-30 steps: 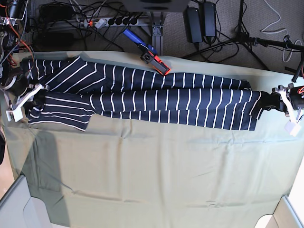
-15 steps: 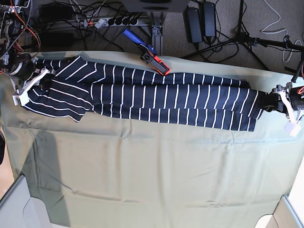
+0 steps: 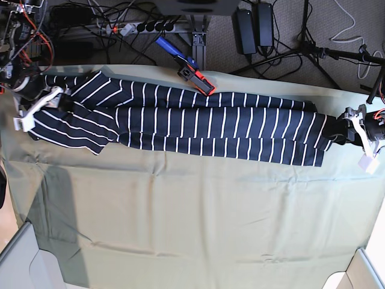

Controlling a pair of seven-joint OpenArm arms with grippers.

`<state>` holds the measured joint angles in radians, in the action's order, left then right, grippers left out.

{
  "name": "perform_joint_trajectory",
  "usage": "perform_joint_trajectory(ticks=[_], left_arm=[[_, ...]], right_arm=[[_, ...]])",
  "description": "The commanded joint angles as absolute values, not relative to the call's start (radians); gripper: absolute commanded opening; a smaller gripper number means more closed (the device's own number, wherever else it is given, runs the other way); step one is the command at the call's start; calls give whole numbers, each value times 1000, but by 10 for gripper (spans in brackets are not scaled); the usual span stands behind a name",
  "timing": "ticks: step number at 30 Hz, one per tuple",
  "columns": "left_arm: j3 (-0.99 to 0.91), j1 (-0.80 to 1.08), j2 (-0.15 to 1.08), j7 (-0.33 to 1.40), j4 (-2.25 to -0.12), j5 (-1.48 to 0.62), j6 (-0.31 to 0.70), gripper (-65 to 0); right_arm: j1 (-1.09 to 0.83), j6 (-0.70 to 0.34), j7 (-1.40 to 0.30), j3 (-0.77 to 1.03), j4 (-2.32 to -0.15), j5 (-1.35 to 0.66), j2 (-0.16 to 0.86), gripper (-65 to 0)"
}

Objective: Fold the T-shirt properly
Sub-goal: 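Fold the shirt lengthwise again, pulling the edge toward the collar, then adjust grips on the folded strip ends with both grippers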

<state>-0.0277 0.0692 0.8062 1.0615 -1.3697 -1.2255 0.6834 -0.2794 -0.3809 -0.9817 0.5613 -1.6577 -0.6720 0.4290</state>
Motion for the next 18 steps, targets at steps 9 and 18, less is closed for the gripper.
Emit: perform_joint_trajectory(ticks=[9,18], left_arm=[[-41,55,824,1052,-1423,-1298,698,-347],[-41,56,774,1005,-1495,-1213,698,-346]], right_arm=[[-272,-423,-947,772,-1847,-732,451,-292],[-138,-424,-875,698,-1835,-671,396,-650]])
